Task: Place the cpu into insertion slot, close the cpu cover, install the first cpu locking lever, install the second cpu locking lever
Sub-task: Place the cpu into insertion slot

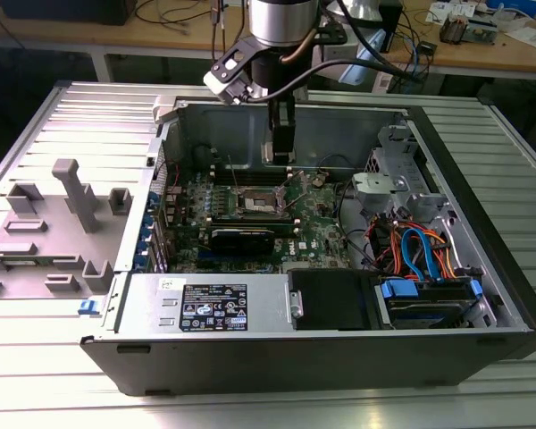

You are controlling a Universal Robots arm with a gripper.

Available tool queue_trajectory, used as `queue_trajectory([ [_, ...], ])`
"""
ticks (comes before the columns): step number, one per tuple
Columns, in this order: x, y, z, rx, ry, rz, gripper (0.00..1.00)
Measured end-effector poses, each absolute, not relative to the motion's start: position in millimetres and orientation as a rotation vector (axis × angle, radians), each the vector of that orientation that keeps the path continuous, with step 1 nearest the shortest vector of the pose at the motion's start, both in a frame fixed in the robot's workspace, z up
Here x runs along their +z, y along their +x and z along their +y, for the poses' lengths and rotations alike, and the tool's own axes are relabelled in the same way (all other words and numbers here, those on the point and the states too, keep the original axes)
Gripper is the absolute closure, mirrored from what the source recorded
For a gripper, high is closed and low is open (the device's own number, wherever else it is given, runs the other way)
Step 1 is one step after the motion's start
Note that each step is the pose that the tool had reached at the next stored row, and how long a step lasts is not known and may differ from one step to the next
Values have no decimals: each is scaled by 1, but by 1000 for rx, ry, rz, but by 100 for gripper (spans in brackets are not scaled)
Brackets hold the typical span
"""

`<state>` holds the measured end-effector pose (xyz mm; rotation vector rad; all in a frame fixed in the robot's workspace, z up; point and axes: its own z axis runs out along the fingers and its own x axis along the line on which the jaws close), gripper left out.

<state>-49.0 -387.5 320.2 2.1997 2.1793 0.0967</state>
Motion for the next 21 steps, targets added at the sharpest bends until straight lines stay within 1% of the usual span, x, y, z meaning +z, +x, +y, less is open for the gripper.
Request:
queue_trajectory([
  [11, 318, -50, -387, 97, 2199, 2179, 46],
  [21, 295, -63, -382, 97, 2177, 2202, 46],
])
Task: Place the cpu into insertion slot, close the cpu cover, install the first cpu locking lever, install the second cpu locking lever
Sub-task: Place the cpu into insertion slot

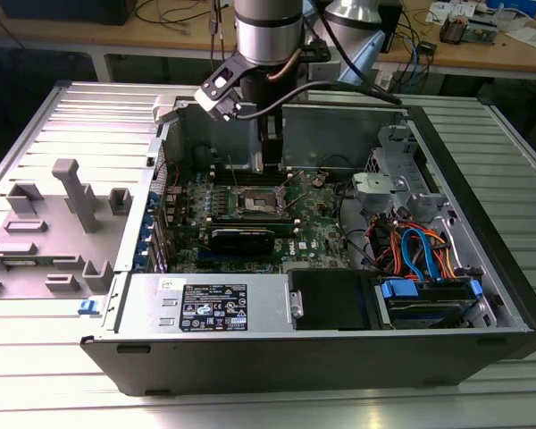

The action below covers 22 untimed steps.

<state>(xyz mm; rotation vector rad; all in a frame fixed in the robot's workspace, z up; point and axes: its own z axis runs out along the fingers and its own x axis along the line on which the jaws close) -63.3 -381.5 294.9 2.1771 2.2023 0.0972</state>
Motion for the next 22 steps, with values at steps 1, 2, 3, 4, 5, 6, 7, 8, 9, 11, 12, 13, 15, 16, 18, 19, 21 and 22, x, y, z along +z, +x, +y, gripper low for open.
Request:
queue_trajectory([
  [1, 292, -65, -381, 97, 2177, 2202, 46],
  [2, 289, -67, -381, 97, 2177, 2202, 46],
  [3, 287, -68, -380, 97, 2177, 2202, 46],
  [4, 285, -68, -380, 97, 2177, 2202, 46],
  [5, 282, -68, -379, 97, 2177, 2202, 46],
  [6, 277, -69, -379, 97, 2177, 2202, 46],
  [7, 275, -69, -379, 97, 2177, 2202, 46],
  [8, 273, -69, -379, 97, 2177, 2202, 46],
  [9, 271, -70, -378, 97, 2177, 2202, 46],
  [11, 266, -70, -378, 97, 2177, 2202, 46],
  [12, 264, -70, -378, 97, 2177, 2202, 46],
  [13, 261, -70, -378, 97, 2177, 2202, 46],
  [15, 257, -71, -378, 97, 2177, 2203, 46],
  [16, 255, -71, -378, 97, 2177, 2203, 46],
  [18, 249, -71, -378, 97, 2177, 2203, 46],
  [19, 249, -71, -378, 97, 2177, 2203, 46],
  [21, 248, -71, -378, 97, 2177, 2202, 46],
  [22, 247, -71, -378, 97, 2177, 2203, 46],
])
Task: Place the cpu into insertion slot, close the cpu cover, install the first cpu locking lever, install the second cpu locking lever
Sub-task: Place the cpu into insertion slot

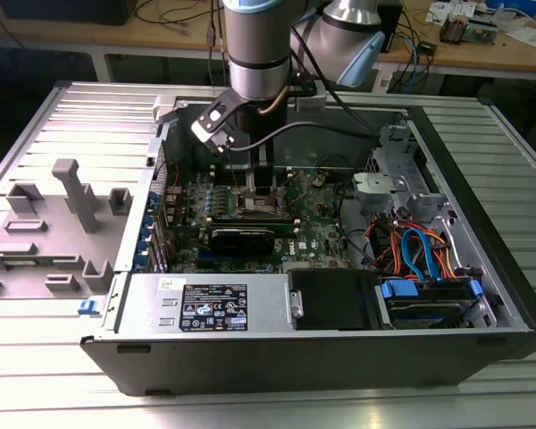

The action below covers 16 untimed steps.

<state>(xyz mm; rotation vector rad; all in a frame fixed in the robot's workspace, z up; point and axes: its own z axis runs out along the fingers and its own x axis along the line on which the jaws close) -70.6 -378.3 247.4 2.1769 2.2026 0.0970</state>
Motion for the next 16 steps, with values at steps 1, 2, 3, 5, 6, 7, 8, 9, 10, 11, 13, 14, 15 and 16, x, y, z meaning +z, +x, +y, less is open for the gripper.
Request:
queue_trajectory([
  [1, 246, -71, -378, 97, 2177, 2203, 46],
  [2, 246, -71, -378, 97, 2177, 2203, 46],
  [3, 246, -71, -378, 97, 2177, 2203, 46],
  [5, 246, -71, -378, 97, 2177, 2203, 46],
  [6, 246, -71, -378, 97, 2177, 2203, 46],
  [7, 246, -71, -378, 97, 2177, 2203, 46],
  [8, 246, -71, -378, 97, 2177, 2203, 46],
  [9, 246, -71, -378, 97, 2177, 2202, 46],
  [10, 245, -71, -378, 96, 2176, 2201, 46],
  [11, 244, -71, -378, 95, 2174, 2200, 46],
  [13, 242, -71, -378, 93, 2172, 2198, 46],
  [14, 241, -71, -378, 92, 2171, 2197, 46],
  [15, 240, -71, -378, 92, 2171, 2197, 46],
  [16, 238, -71, -377, 92, 2171, 2197, 46],
])
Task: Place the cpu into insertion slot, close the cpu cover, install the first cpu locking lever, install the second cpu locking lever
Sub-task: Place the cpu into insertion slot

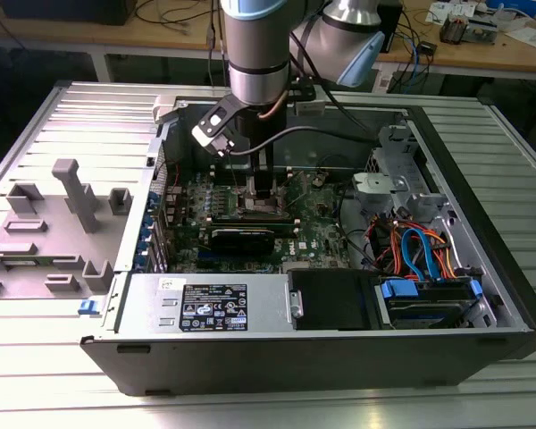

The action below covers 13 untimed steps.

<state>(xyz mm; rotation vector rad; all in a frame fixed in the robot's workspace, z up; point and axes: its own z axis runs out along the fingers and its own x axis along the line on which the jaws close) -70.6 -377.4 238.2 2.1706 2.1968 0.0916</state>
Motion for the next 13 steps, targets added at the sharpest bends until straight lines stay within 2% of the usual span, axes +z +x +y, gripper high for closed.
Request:
queue_trajectory([
  [13, 213, -71, -373, 91, 2158, 2211, 46],
])
